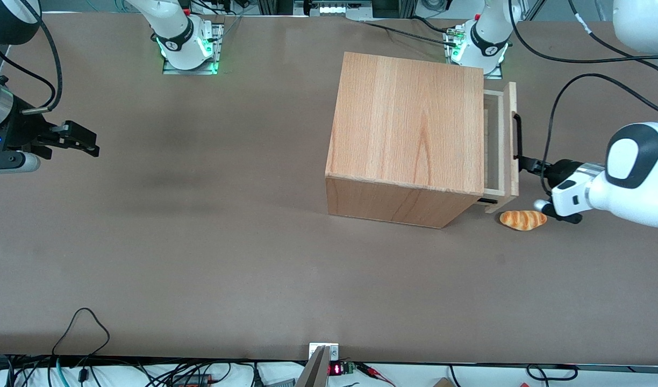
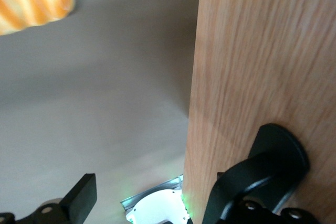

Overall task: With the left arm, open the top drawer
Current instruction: 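Pull the drawer outward from the cabinet with the left gripper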

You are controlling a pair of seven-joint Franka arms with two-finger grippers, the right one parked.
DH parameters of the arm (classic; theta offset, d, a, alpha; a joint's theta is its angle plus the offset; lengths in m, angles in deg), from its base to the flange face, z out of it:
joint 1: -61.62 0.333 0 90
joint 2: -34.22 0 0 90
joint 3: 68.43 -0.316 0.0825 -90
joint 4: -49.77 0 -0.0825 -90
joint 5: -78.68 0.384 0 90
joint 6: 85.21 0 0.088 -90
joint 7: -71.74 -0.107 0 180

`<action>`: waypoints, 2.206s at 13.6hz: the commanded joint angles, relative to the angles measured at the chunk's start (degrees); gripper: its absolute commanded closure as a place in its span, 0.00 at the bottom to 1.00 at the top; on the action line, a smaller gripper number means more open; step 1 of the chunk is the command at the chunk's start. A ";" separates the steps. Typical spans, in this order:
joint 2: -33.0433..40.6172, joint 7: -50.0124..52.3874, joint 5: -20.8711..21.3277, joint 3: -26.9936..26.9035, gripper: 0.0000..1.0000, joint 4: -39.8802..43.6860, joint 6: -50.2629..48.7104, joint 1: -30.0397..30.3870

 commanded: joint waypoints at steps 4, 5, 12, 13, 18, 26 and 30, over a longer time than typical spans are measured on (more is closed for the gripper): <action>0.05 -6.41 2.50 0.18 0.00 1.86 1.05 3.34; 0.05 -7.65 2.50 0.18 0.00 1.86 1.05 3.60; 0.31 -10.47 2.50 0.18 0.00 1.86 1.14 6.68; 0.31 -11.69 2.58 0.18 0.00 1.77 1.40 6.68; 0.22 -12.05 3.90 0.18 0.00 1.77 2.11 7.56; 0.13 -12.23 5.92 0.18 0.00 1.86 3.60 8.70; 0.22 -12.32 6.45 0.18 0.00 2.12 3.95 9.58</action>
